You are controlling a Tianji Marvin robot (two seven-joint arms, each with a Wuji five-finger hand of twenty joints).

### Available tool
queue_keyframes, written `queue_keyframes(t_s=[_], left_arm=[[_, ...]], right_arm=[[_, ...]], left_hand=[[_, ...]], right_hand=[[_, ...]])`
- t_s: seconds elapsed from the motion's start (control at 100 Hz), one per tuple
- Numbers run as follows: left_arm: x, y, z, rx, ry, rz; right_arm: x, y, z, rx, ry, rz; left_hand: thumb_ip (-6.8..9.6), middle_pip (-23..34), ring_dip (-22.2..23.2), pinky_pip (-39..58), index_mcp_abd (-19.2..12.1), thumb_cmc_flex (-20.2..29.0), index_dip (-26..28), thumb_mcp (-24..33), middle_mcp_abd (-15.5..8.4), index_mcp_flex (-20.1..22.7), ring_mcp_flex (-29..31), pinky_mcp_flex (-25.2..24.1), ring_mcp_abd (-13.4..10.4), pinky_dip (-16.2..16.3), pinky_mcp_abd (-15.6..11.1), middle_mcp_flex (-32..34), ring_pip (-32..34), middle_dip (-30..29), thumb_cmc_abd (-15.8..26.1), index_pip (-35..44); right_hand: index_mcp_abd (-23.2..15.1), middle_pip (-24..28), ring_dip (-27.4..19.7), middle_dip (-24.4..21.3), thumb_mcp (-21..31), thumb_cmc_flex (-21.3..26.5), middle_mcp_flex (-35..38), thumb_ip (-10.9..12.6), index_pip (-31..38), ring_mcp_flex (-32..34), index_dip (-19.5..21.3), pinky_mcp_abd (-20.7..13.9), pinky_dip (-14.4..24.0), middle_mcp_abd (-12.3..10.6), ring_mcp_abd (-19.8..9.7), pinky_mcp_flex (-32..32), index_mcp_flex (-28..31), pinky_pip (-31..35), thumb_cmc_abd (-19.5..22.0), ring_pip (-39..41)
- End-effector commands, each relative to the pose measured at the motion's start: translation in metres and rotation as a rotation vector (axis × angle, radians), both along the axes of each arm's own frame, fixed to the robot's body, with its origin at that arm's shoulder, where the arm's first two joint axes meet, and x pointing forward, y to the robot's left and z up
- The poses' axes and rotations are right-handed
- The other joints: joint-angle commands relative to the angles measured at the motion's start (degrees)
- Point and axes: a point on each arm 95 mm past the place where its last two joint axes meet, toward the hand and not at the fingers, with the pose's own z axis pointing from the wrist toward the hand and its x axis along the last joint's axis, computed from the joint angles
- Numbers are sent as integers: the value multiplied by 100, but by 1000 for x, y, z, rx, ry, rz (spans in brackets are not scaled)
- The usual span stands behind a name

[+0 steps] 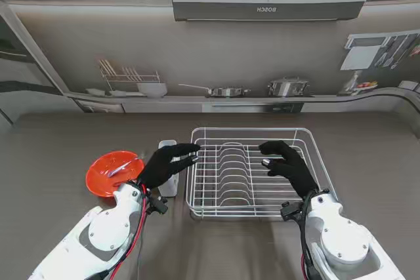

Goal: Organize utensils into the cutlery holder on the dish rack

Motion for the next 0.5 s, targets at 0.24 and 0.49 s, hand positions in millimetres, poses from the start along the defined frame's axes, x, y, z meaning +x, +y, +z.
queue_keyframes(t_s=[0.24,0.49], left_arm=[[-2,-4,0,-1,9,-16],[-1,1,3,56,-35,11]], right_arm=[[-4,3,0,7,7,15],[-4,3,1,6,8,9]], left_hand=[[190,-35,-35,-168,-58,141,-30,-115,-98,-56,-72,-62,-105,52,-16,-170,-70,-49,215,-49],[197,12,-8,-149,-27,175,-19,-92,-31,4,-33,-33,-100,64,-5,-94,-26,-9,205,-24]], right_hand=[[-196,-47,-9,23,-44,-82,20,-41,-50,22,7,-16,137,-196,-183,-20,45,-136,-122,-63],[-194,-50,-9,17,-103,-94,3,-47,-85,12,-16,-21,155,-177,-176,-27,20,-151,-101,-69]])
